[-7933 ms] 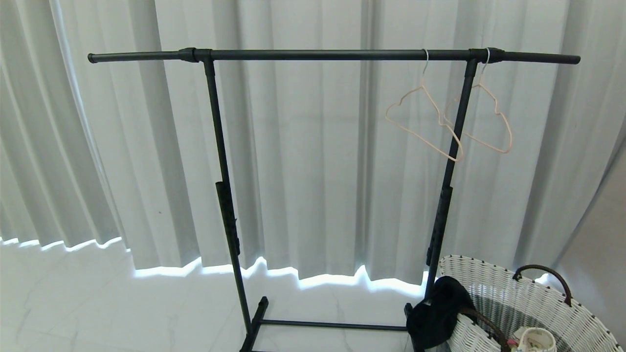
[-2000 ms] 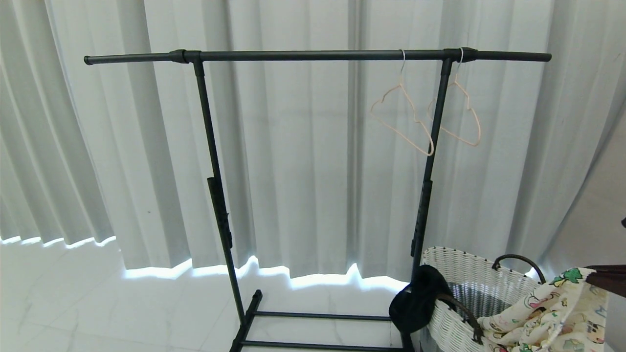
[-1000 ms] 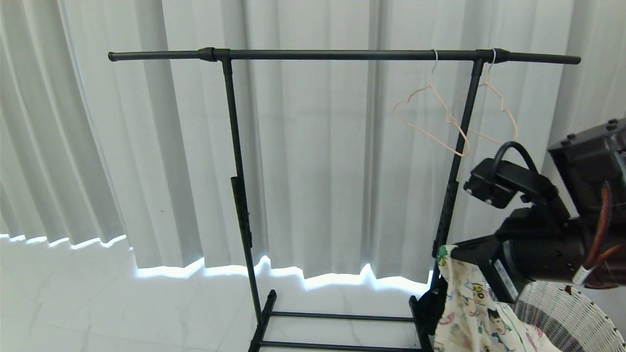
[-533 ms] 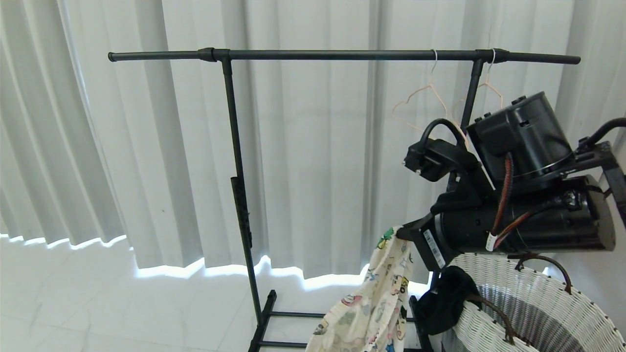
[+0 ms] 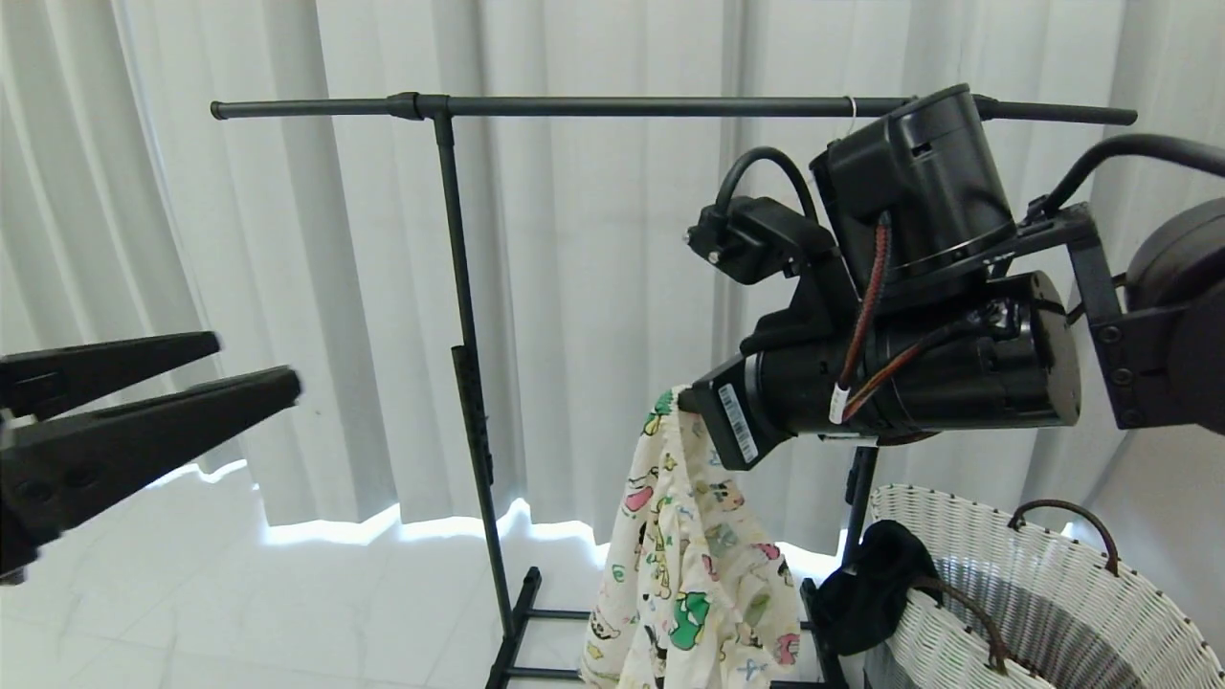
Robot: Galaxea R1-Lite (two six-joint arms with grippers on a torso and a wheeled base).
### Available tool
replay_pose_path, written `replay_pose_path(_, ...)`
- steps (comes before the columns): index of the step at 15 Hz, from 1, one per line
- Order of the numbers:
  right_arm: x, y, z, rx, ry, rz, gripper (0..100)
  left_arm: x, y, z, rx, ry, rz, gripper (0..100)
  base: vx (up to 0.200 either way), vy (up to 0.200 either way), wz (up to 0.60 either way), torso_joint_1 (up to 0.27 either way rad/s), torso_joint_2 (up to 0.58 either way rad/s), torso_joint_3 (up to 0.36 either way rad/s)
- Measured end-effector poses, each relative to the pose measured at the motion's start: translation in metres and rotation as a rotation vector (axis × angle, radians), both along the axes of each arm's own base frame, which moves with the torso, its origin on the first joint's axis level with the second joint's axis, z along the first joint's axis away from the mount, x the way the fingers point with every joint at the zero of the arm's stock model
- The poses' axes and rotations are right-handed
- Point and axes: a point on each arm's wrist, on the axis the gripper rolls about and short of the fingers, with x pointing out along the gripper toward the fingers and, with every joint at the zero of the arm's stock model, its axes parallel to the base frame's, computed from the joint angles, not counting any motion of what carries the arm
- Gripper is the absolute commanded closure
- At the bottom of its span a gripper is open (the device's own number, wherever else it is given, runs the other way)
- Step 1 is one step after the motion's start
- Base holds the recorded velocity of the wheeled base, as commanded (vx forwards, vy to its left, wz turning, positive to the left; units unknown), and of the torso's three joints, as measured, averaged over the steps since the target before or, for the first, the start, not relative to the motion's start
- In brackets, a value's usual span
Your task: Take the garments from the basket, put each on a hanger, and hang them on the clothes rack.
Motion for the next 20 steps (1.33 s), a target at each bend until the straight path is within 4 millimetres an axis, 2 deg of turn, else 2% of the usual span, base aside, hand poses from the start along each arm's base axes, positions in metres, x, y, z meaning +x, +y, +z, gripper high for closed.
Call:
replay_pose_path(2,0.003,0.008,0.007,0.025,-0.018,0.008,100,0.027,-0.028,0.0,0.019,0.076,-0.133,0,0.0,0.0,0.0,0.0,0.0,0.0)
replay_pose_path(6,0.008,0.018,0.014,0.053,-0.039,0.011,100,0.053,-0.066,-0.03,0.099,0.227,-0.213,0,0.0,0.0,0.0,0.0,0.0,0.0)
replay_pose_path(8,0.009,0.021,0.018,0.062,-0.05,0.016,100,0.058,-0.077,-0.045,0.095,0.325,-0.2,0,0.0,0.0,0.0,0.0,0.0,0.0)
replay_pose_path(11,0.004,0.027,0.027,0.09,-0.07,0.037,100,0.066,-0.09,-0.056,0.027,0.456,-0.069,0,0.0,0.0,0.0,0.0,0.0,0.0)
replay_pose_path(16,-0.009,0.036,0.034,0.113,-0.083,0.083,100,0.08,-0.104,-0.08,0.086,0.537,-0.024,0,0.0,0.0,0.0,0.0,0.0,0.0)
replay_pose_path(20,-0.015,0.031,0.037,0.1,-0.075,0.09,100,0.089,-0.11,-0.111,0.194,0.598,0.078,0,0.0,0.0,0.0,0.0,0.0,0.0)
